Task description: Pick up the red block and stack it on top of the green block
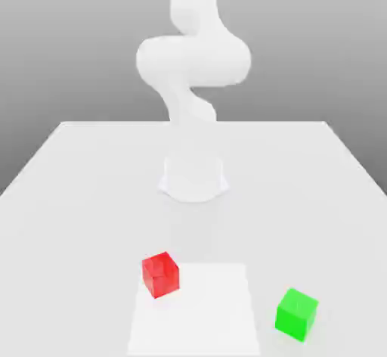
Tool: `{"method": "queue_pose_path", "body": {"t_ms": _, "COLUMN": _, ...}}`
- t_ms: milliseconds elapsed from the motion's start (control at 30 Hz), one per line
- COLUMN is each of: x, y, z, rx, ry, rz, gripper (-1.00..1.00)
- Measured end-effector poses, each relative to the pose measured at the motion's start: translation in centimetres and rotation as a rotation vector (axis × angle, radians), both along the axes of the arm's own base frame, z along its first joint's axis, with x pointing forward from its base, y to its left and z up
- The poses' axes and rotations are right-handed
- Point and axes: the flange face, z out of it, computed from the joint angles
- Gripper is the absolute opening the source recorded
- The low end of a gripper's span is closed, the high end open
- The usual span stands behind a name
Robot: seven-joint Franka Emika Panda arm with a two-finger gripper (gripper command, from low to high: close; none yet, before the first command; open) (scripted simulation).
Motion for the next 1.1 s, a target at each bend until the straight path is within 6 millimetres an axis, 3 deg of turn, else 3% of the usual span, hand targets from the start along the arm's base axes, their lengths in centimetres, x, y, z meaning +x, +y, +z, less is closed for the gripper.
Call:
{"method": "queue_pose_path", "body": {"t_ms": 133, "x": 4.1, "y": -1.0, "z": -9.9, "rx": 0.064, "ry": 0.143, "rz": -0.174, "gripper": 0.00}}
{"method": "queue_pose_path", "body": {"t_ms": 300, "x": 5.7, "y": -3.2, "z": -22.4, "rx": 0.153, "ry": 0.311, "rz": -0.397, "gripper": 0.00}}
{"method": "queue_pose_path", "body": {"t_ms": 433, "x": 4.1, "y": -4.9, "z": -32.5, "rx": 0.239, "ry": 0.449, "rz": -0.594, "gripper": 0.00}}
{"method": "queue_pose_path", "body": {"t_ms": 567, "x": -0.2, "y": -5.9, "z": -42.6, "rx": 0.347, "ry": 0.603, "rz": -0.823, "gripper": 0.00}}
{"method": "queue_pose_path", "body": {"t_ms": 633, "x": -1.2, "y": -6.0, "z": -45.2, "rx": 0.370, "ry": 0.633, "rz": -0.876, "gripper": 0.00}}
{"method": "queue_pose_path", "body": {"t_ms": 900, "x": -1.7, "y": -5.9, "z": -51.1, "rx": 0.377, "ry": 0.644, "rz": -0.893, "gripper": 0.00}}
{"method": "queue_pose_path", "body": {"t_ms": 933, "x": -1.8, "y": -5.9, "z": -51.6, "rx": 0.376, "ry": 0.645, "rz": -0.892, "gripper": -1.00}}
{"method": "queue_pose_path", "body": {"t_ms": 1100, "x": -1.7, "y": -5.9, "z": -51.6, "rx": 0.377, "ry": 0.642, "rz": -0.892, "gripper": -1.00}}
